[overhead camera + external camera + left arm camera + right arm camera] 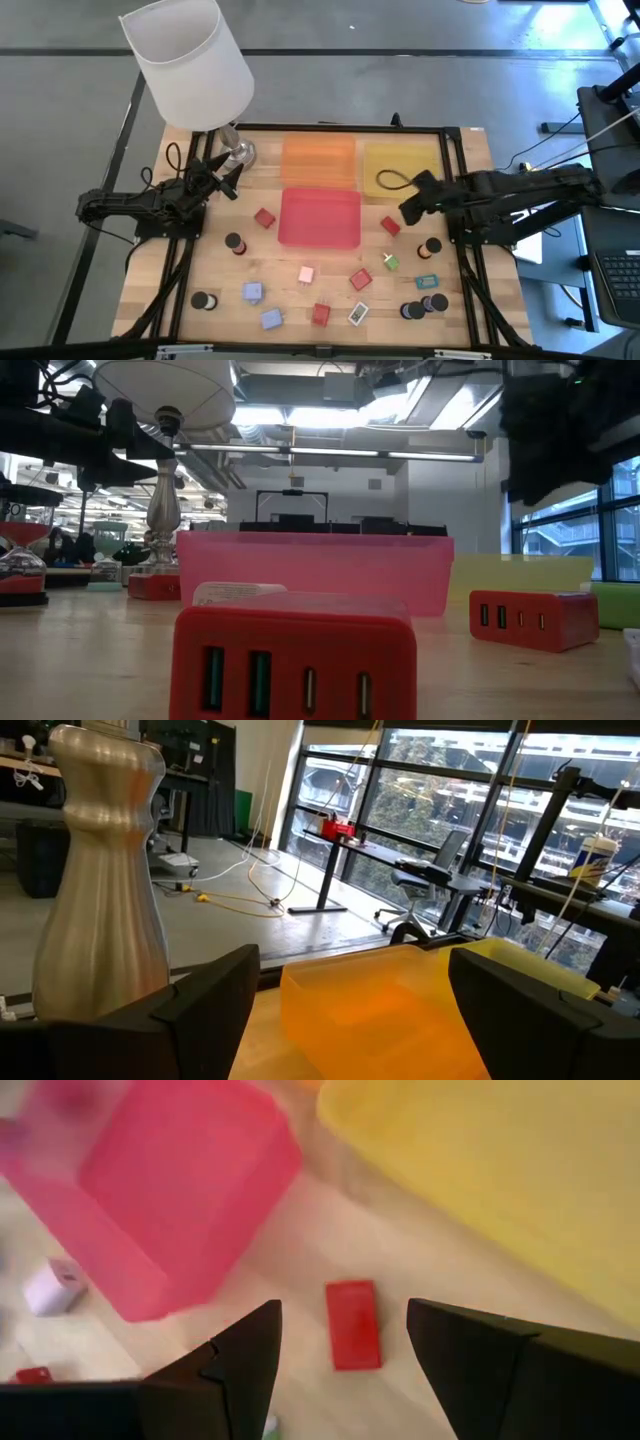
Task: Pick & Place Office items
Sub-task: Put the red digital clock into the yellow bin
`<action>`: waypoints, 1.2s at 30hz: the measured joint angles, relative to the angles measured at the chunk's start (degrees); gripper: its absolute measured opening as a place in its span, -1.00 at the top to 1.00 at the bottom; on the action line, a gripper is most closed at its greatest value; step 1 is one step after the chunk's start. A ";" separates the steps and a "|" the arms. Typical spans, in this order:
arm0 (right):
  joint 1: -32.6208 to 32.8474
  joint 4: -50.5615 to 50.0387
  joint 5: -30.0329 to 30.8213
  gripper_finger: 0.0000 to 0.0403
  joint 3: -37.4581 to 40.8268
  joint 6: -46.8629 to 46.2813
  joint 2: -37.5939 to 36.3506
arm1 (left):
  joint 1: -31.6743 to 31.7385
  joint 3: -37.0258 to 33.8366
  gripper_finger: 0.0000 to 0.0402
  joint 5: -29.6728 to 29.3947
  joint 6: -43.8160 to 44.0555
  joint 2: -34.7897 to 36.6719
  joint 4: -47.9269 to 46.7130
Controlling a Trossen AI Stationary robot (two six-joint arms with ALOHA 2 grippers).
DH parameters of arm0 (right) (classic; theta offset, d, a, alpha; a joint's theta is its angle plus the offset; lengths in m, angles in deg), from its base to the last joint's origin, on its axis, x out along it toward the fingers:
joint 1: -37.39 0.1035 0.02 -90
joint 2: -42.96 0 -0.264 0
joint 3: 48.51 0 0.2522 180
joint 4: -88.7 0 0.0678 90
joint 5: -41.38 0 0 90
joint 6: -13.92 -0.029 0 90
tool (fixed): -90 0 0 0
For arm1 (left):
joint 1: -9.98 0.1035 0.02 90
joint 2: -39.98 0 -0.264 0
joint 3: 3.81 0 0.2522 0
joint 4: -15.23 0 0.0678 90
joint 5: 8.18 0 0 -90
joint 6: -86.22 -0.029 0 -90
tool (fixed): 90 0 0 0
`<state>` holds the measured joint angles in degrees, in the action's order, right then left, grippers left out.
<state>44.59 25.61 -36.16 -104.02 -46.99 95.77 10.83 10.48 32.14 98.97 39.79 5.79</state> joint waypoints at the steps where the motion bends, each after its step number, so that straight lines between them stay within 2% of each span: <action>1: 0.00 -0.08 -1.40 -0.09 -0.60 -0.13 2.45 | 0.00 -0.01 -0.60 -0.08 0.00 0.00 0.11; 4: 0.02 -0.58 -4.34 -0.09 -1.40 -0.01 8.94 | 0.01 -0.02 -0.60 -0.12 0.00 -0.02 -0.03; 8: 0.02 -1.22 -4.83 -0.09 -1.43 0.29 16.11 | 0.00 -0.02 -0.60 -0.14 0.00 -0.04 0.03; 15: 0.01 -0.59 -7.79 -0.09 -1.43 1.38 24.12 | -0.01 0.00 -0.60 -0.14 0.00 -0.04 0.02; 23: 0.02 3.63 -10.04 -0.12 -1.43 7.51 25.74 | 0.00 -0.01 -0.60 -0.16 0.00 -0.04 0.11; 32: 0.02 4.62 -8.40 -0.46 -1.42 5.70 25.74 | 0.01 -0.01 -0.60 -0.16 0.00 -0.04 0.11; 36: 0.45 6.57 -6.57 -0.54 -1.41 4.56 25.76 | 0.00 0.00 -0.60 -0.16 0.00 -0.04 0.11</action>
<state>45.04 32.18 -42.73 -105.43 -42.43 121.53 10.83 10.48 31.98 98.97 39.75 5.90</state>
